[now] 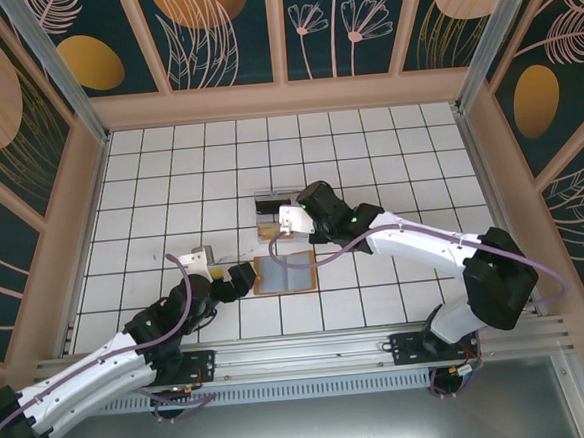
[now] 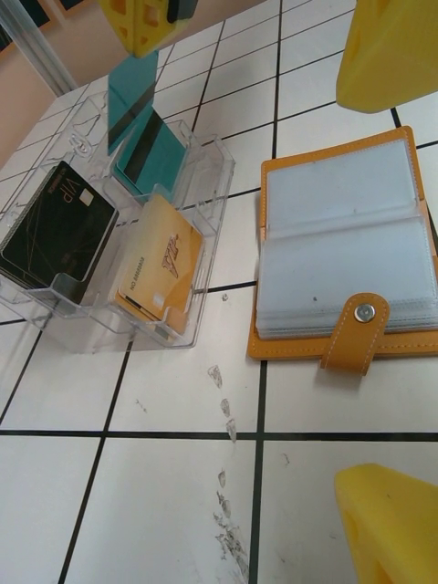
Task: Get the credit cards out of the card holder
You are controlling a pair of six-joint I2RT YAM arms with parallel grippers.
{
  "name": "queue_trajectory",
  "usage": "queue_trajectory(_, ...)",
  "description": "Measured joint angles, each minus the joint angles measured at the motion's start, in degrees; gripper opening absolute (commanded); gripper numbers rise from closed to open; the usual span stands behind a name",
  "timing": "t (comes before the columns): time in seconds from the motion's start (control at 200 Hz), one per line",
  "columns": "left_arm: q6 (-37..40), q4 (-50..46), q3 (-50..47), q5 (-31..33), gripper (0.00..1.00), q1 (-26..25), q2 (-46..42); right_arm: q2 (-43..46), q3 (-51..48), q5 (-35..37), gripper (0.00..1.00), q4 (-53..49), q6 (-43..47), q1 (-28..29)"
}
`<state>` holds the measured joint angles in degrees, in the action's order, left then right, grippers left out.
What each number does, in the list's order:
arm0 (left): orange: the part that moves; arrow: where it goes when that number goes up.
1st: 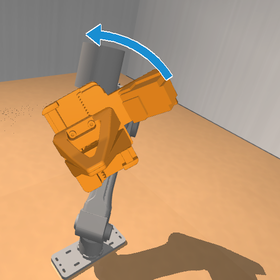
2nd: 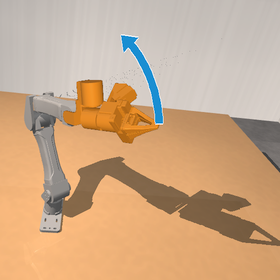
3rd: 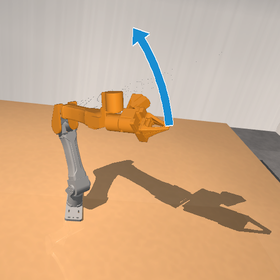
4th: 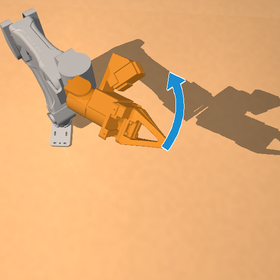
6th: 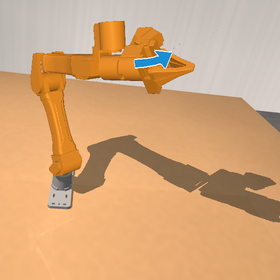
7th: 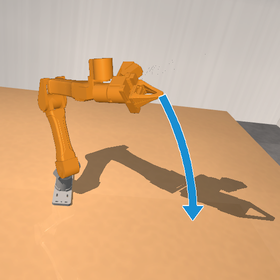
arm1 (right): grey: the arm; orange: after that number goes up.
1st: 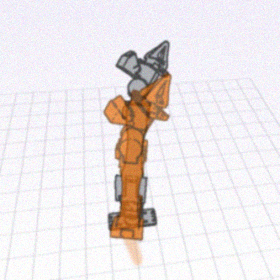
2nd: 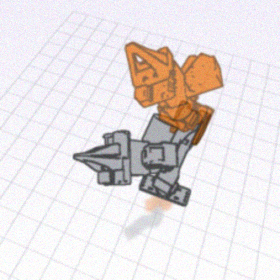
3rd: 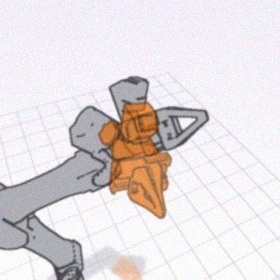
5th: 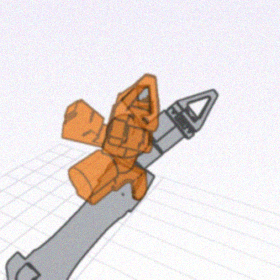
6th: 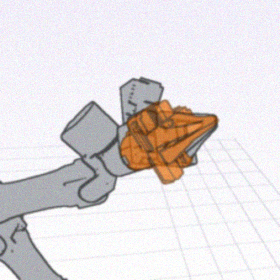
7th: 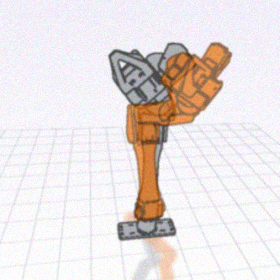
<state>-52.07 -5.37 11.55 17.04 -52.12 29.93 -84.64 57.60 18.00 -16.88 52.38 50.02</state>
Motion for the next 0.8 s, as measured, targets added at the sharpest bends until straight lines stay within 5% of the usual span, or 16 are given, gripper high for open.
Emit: queue_trajectory(0.801, 0.0, -1.0, -0.7, 0.2, 0.99, 0.0, -1.5, -2.2, -2.8, 0.6, 0.0, 3.0, 2.8, -1.1)
